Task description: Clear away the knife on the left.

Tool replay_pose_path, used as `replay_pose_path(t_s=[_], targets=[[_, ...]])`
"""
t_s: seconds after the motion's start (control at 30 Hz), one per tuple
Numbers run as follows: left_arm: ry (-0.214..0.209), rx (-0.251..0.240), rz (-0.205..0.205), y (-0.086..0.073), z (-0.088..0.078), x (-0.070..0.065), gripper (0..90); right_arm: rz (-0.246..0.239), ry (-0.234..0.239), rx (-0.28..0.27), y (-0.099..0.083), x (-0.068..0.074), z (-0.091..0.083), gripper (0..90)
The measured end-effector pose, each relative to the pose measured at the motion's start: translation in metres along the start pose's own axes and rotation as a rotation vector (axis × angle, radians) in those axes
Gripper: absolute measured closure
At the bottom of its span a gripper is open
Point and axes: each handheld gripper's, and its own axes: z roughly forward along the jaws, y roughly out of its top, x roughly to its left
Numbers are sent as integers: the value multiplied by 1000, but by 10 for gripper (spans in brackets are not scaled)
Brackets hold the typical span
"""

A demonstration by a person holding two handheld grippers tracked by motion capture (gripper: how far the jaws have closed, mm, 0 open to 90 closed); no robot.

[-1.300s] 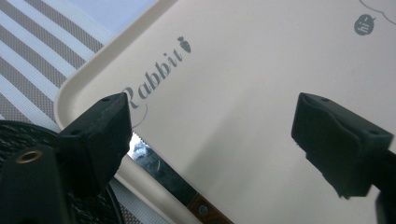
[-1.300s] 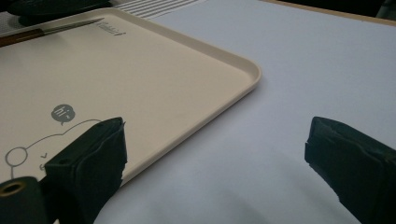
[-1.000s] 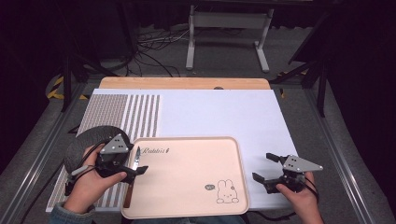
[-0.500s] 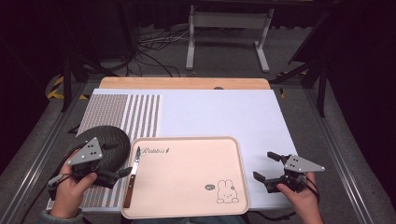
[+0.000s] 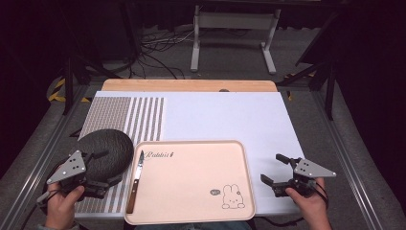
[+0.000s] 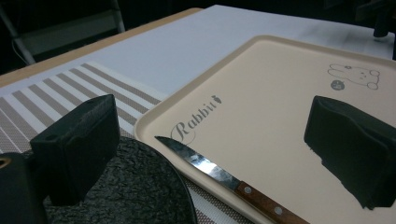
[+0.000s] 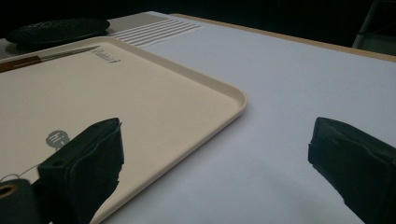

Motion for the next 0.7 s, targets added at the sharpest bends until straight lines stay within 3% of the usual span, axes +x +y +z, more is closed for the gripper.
replay_pose_path(t_s=[0.13, 0.33, 0.7], targets=[[35, -40, -11, -15, -1, 3, 50, 2, -2, -7, 0, 0, -1, 42], [60, -43, -31, -28, 0, 9, 49, 3, 0, -21, 1, 0, -2, 40], [64, -78, -89, -47, -6, 13, 52, 8, -7, -55, 0, -2, -4, 37]])
